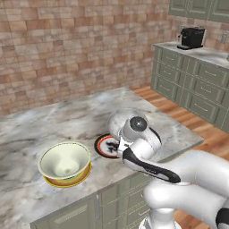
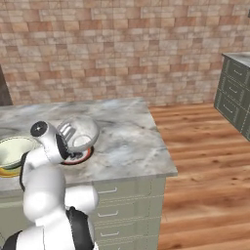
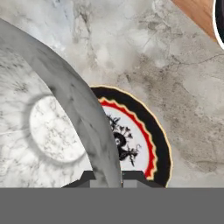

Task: Move the bowls from the cabinet to the plates on the dining table.

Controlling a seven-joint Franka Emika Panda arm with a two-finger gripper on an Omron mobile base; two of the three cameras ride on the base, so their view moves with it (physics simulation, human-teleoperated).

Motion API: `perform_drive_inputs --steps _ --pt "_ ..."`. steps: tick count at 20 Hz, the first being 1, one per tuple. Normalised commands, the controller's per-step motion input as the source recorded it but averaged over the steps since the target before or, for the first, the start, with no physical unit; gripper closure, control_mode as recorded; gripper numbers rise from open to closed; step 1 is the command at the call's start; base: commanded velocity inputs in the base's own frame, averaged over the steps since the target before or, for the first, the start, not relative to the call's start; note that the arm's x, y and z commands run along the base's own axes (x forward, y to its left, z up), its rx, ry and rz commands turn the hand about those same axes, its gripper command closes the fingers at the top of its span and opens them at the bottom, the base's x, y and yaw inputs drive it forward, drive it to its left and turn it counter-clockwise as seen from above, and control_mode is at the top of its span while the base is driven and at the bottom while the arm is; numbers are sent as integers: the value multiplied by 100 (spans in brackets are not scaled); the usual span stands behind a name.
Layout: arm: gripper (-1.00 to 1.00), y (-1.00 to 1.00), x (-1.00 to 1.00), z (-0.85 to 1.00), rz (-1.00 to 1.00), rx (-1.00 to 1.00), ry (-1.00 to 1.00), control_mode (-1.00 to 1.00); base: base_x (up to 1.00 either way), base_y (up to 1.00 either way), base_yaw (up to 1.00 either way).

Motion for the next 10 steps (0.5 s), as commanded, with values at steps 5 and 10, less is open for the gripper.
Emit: perform_drive_inputs --steps 5,10 --pt "100 12 7 -42 5 -9 1 -100 0 0 0" --pt "100 0 0 -22 6 0 0 -100 0 0 0"
